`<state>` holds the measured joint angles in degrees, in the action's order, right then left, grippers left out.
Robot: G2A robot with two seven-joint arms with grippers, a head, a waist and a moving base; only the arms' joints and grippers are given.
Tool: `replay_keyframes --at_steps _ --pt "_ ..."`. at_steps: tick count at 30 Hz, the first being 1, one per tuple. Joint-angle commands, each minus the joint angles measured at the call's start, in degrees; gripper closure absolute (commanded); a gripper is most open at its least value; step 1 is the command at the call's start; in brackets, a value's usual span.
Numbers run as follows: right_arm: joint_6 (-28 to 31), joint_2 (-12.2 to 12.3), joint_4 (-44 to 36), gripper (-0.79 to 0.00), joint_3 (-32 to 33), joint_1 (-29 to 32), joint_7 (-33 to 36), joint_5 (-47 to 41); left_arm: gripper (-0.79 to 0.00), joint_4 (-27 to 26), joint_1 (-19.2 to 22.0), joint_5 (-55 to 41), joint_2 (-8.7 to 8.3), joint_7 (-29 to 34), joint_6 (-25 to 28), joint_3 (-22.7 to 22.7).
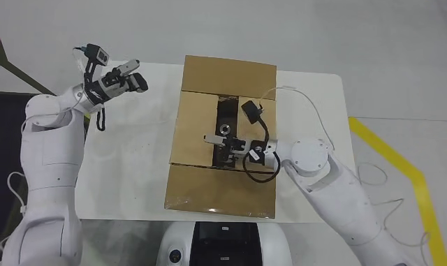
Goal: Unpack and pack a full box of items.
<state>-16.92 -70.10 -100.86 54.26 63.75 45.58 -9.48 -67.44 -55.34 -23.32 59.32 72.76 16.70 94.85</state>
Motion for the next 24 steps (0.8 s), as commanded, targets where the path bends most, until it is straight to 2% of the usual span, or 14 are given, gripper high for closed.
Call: replay_keyframes --at_steps 1,6,10,17,24 --pt "0.08 -0.03 0.48 -0.785 -0.12 0.00 -0.05 -0.18 -0.785 1.10 0.32 -1.27 -0.13 1.86 1.11 -0.06" --pt "1.06 -0.30 2.74 -0.785 -0.82 -0.66 0.01 -1.37 -0.785 4.06 1.05 -1.14 -0.65 5.85 4.58 -0.44" --pt "2.86 -0.88 5.25 -0.785 -2.60 -2.16 0.27 -2.35 -0.785 5.78 1.95 -2.96 -0.61 4.21 4.39 -1.02" --pt "4.69 -1.95 8.46 -0.785 -5.97 -4.72 1.05 -3.08 -0.785 5.78 1.95 -2.96 -0.61 4.21 4.39 -1.02" --pt "6.82 -2.18 7.60 -0.785 -5.47 -4.48 0.13 -4.70 -0.785 5.78 1.95 -2.96 -0.61 4.21 4.39 -1.02"
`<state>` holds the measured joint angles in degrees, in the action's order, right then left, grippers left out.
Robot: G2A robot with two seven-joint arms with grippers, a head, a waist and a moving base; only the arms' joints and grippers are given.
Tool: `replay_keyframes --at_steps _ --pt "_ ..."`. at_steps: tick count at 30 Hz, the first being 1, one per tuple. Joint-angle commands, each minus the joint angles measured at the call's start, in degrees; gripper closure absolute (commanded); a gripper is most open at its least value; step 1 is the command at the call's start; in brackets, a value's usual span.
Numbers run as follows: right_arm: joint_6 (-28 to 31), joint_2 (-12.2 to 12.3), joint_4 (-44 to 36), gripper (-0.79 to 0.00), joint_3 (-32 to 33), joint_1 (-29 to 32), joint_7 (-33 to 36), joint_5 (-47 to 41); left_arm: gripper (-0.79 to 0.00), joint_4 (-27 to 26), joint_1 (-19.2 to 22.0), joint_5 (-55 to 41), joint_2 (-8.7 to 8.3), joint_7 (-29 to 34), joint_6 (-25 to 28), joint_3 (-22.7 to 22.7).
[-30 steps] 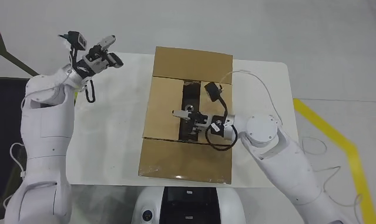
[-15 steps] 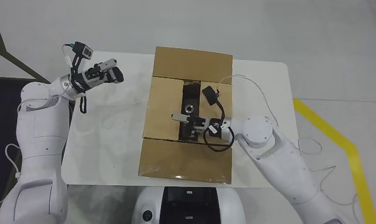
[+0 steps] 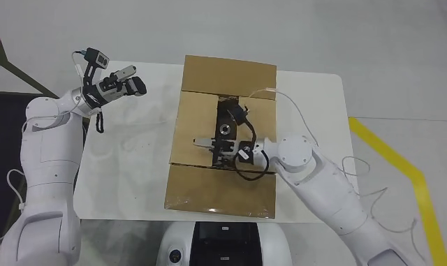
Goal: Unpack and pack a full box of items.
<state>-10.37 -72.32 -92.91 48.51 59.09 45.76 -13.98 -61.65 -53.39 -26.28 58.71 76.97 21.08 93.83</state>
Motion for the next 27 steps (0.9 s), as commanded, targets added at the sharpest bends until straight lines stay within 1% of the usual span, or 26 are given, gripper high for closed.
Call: replay_keyframes --at_steps 1,8,13,20,27 --pt "0.47 0.09 -0.74 -0.785 0.54 0.38 -0.12 -0.29 -0.785 0.00 0.00 0.00 0.00 0.00 0.00 0.00" --pt "4.07 0.23 -4.08 -0.785 2.50 1.52 -0.71 -2.29 -0.785 0.00 0.00 0.00 0.00 0.00 0.00 0.00" --pt "5.42 -0.15 -5.16 -0.785 2.38 0.30 -1.07 -3.55 -0.785 0.00 0.00 0.00 0.00 0.00 0.00 0.00" --pt "7.94 -2.05 -2.66 -0.785 -2.23 -4.36 -1.38 -5.83 -0.785 0.00 0.00 0.00 0.00 0.00 0.00 0.00" --pt "11.27 -5.05 2.42 -0.785 -8.71 -9.36 -3.15 -8.01 -0.785 0.00 0.00 0.00 0.00 0.00 0.00 0.00"
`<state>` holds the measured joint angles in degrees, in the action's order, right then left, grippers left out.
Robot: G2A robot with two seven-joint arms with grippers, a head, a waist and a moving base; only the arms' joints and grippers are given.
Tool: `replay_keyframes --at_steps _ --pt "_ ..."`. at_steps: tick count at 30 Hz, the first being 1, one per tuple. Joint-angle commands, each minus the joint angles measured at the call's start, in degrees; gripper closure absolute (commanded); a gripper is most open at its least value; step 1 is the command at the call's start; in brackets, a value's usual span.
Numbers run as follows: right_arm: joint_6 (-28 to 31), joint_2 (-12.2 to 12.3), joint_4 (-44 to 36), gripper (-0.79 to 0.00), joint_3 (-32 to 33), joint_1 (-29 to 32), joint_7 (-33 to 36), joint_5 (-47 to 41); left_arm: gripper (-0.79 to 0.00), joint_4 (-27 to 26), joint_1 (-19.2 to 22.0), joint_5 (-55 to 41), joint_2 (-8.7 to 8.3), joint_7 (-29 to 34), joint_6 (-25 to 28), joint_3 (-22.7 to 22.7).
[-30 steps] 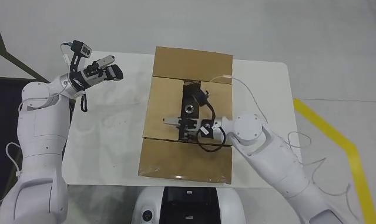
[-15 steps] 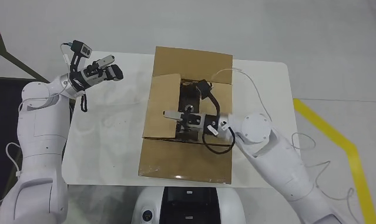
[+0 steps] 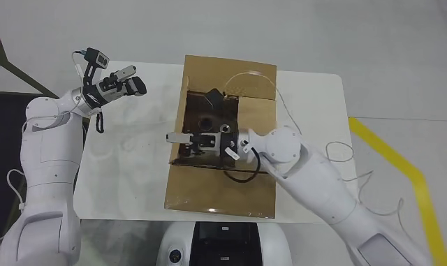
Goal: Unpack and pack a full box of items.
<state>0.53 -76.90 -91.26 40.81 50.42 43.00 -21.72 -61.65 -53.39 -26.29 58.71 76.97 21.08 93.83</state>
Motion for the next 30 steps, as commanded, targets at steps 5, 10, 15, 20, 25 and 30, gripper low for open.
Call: replay_keyframes --at_steps 5,10,15,20,25,30 --pt "1.93 -2.59 4.25 -0.785 -4.57 -3.27 -2.13 -1.06 -0.785 -3.64 -0.90 -1.32 -0.27 -4.23 -2.37 1.33" --pt "2.81 -4.33 7.02 -0.785 -6.85 -4.77 -3.39 -1.56 -0.785 -6.81 -1.55 -4.13 -0.67 -6.00 -4.51 2.97" --pt "3.05 -5.97 9.22 -0.785 -8.98 -5.81 -4.37 -1.32 -0.785 -9.84 -1.77 -5.68 -0.98 -5.67 -6.41 3.11" --pt "3.42 -7.55 11.45 -0.785 -10.86 -6.63 -4.87 -0.69 -0.785 -11.44 -1.95 -7.47 -1.02 -4.25 -7.99 1.63" --pt "3.93 -8.78 13.48 -0.785 -11.62 -7.10 -4.80 -0.55 -0.785 -12.08 -2.62 -5.76 -1.19 -2.25 -8.43 -0.43" --pt "4.44 -9.20 13.48 -0.785 -11.11 -6.59 -4.74 0.44 -0.785 -10.68 -3.25 -2.92 -1.29 -2.79 -8.03 -2.41"
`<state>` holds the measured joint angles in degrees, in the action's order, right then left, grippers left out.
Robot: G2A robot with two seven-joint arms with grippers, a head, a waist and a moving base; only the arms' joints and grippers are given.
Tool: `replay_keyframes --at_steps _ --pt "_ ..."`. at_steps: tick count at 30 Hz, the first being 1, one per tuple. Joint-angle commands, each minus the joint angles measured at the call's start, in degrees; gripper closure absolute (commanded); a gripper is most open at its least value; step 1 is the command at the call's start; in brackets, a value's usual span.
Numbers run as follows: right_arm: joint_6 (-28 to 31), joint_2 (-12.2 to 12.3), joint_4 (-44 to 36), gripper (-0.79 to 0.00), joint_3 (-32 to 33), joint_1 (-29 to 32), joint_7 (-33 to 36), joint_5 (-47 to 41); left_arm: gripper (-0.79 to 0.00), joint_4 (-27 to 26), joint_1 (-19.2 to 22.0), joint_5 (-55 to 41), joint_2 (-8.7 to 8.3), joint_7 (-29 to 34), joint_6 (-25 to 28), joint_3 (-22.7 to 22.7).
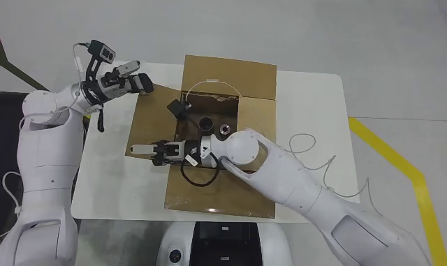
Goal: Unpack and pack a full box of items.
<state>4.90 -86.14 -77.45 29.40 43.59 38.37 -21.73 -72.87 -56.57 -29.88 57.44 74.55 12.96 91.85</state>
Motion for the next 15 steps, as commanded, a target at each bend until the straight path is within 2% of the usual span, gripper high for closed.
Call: replay_keyframes --at_steps 1,5,15 --pt "0.06 0.15 -0.82 -0.785 0.67 0.59 -0.25 0.94 -0.785 0.95 -0.06 1.04 -0.02 -0.70 0.14 -0.76" --pt "-1.12 1.24 -4.22 -0.785 3.14 2.90 -0.76 3.60 -0.785 2.77 0.03 1.88 -0.06 -1.65 0.46 -1.73" --pt "-5.48 5.79 -16.66 -0.785 13.62 12.96 0.54 10.05 -0.785 6.43 -0.04 5.45 -0.17 -4.93 1.89 -4.04"
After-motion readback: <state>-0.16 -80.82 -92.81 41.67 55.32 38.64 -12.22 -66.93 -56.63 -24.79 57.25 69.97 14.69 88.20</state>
